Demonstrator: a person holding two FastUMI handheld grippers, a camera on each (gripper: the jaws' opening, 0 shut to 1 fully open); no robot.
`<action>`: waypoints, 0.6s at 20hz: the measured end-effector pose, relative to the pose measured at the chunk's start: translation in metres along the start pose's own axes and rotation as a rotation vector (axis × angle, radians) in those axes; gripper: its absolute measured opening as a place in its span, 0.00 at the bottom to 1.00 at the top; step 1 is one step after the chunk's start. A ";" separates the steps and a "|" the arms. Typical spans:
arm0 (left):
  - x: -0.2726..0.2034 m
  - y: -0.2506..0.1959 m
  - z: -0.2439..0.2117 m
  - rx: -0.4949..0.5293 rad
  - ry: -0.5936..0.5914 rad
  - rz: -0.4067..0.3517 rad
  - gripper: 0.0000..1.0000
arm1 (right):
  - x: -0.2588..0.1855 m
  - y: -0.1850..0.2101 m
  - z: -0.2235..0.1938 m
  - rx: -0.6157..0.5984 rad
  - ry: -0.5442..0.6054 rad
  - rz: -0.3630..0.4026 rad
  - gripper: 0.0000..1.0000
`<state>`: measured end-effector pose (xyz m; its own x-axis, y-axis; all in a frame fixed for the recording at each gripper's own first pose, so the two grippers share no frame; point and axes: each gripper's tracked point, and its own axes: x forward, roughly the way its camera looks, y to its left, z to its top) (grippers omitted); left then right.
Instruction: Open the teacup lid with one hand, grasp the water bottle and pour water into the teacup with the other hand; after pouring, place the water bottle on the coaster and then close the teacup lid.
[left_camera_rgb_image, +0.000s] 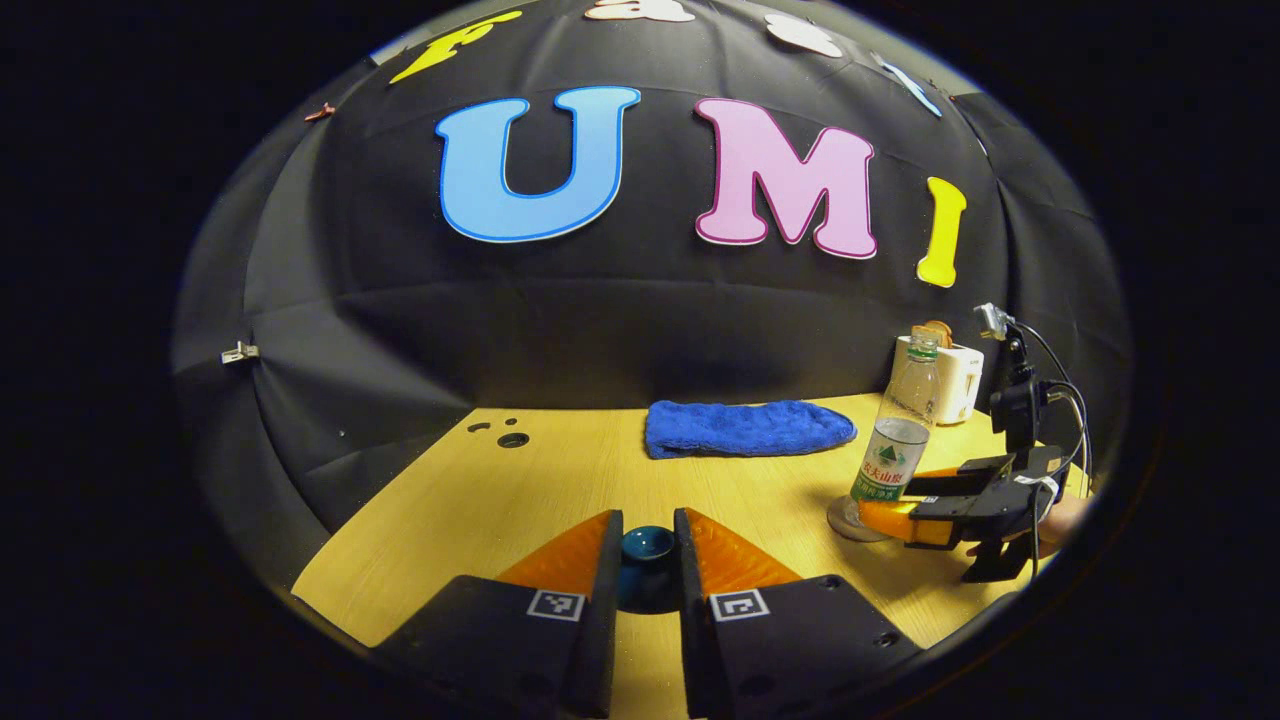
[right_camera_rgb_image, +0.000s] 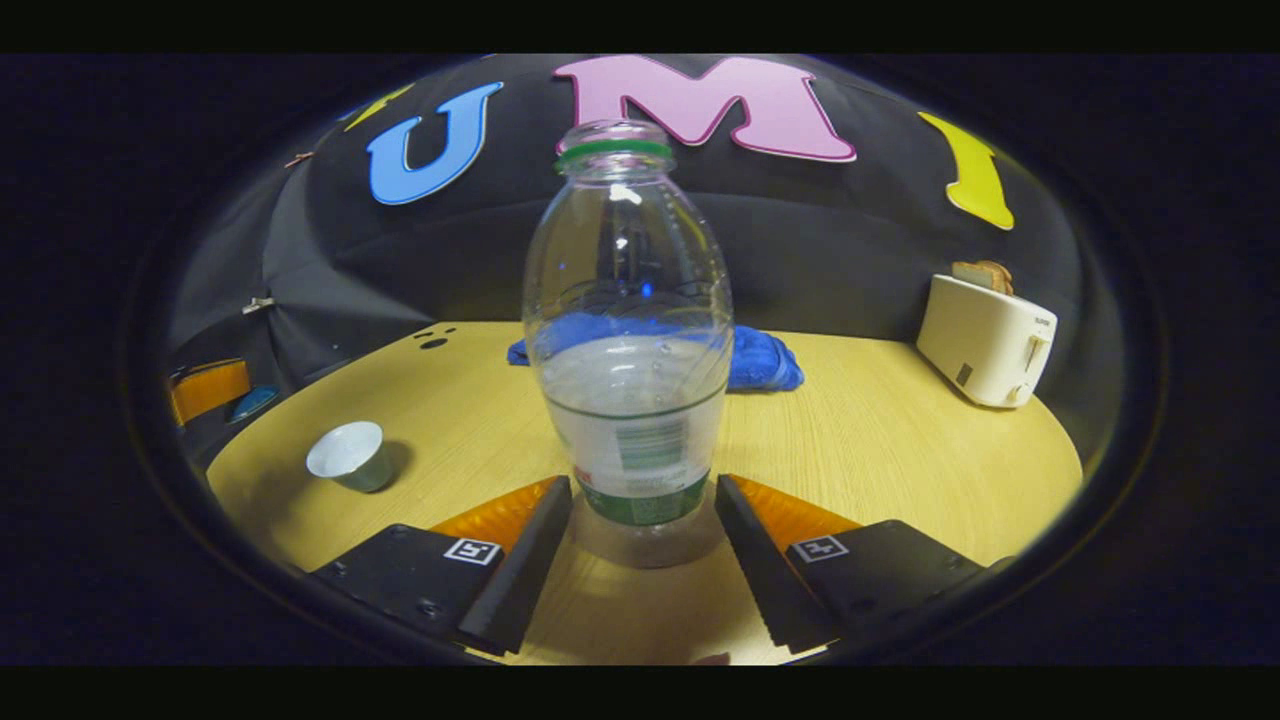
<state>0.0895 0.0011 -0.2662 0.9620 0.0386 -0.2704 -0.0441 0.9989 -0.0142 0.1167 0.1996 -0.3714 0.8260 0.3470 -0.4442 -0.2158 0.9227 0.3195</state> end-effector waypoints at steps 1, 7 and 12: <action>0.004 -0.002 -0.001 -0.002 0.001 -0.004 0.31 | -0.003 0.000 -0.005 0.002 0.009 -0.004 0.90; 0.033 -0.027 -0.011 0.009 0.001 -0.061 0.31 | -0.054 -0.004 -0.034 0.011 0.071 -0.006 0.90; 0.051 -0.037 -0.033 0.008 0.036 -0.075 0.27 | -0.091 -0.017 -0.028 -0.025 0.064 -0.032 0.90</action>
<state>0.1316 -0.0349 -0.3108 0.9523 -0.0368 -0.3028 0.0296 0.9992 -0.0282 0.0304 0.1569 -0.3599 0.7978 0.3263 -0.5070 -0.2033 0.9372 0.2833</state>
